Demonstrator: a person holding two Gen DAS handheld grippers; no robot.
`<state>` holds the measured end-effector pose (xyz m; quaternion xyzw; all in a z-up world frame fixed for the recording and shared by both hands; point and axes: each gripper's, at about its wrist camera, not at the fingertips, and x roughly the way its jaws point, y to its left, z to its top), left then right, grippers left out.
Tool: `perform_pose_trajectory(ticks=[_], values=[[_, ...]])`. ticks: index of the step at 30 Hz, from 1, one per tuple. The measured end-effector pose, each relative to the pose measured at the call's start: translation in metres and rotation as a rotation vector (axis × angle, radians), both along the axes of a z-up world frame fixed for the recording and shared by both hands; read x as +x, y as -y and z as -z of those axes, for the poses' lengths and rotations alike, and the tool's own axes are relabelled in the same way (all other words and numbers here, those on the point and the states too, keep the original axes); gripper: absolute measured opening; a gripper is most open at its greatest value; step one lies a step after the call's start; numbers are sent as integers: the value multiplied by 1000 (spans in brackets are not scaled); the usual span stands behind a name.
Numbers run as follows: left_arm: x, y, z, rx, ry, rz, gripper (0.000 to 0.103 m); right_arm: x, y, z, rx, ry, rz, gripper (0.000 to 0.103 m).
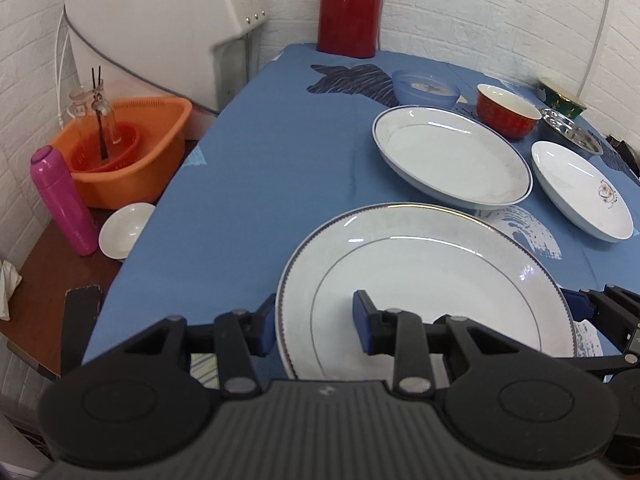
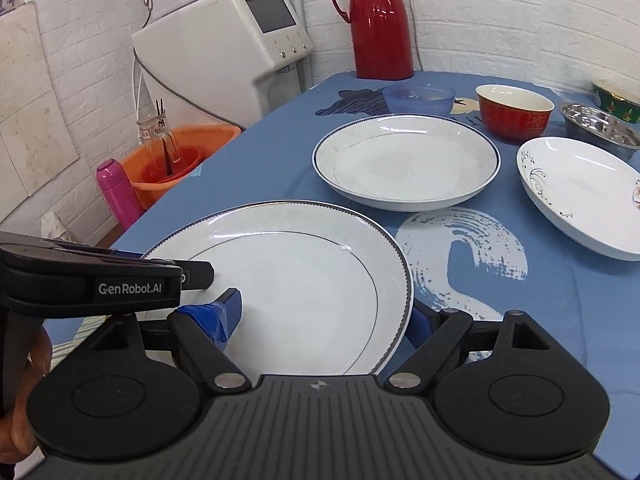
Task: Organize plates and bowls
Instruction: 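Lift and carry the gold-rimmed plate with both tools toward the plain white plate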
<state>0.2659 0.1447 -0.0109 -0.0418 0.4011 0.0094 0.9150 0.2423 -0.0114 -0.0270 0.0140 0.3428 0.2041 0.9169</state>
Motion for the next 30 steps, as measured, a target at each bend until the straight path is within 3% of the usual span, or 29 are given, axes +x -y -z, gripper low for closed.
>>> perform_pose_trajectory(ticks=[11, 12, 13, 14, 19, 21, 25, 30], values=[[1, 0, 9, -33, 20, -4, 32, 0, -1, 9, -31, 2, -14, 73], [1, -1, 9, -43, 16, -4, 36, 0, 0, 9, -33, 1, -23, 73], [3, -2, 8, -64, 8, 3, 54, 0, 1, 9, -33, -3, -31, 72], [3, -3, 7, -82, 11, 14, 60, 0, 3, 7, -31, -7, -31, 71], [-10, 1, -17, -21, 105, -18, 64, -13, 39, -13, 19, 37, 70, 72], [-14, -3, -24, -32, 122, -31, 67, -22, 58, -18, 40, 48, 118, 72], [-18, -12, -25, -73, 110, -63, 68, -35, 89, -13, 66, 20, 198, 72], [-13, -13, -19, -108, 52, -60, 69, -36, 104, -4, 112, -44, 218, 72]])
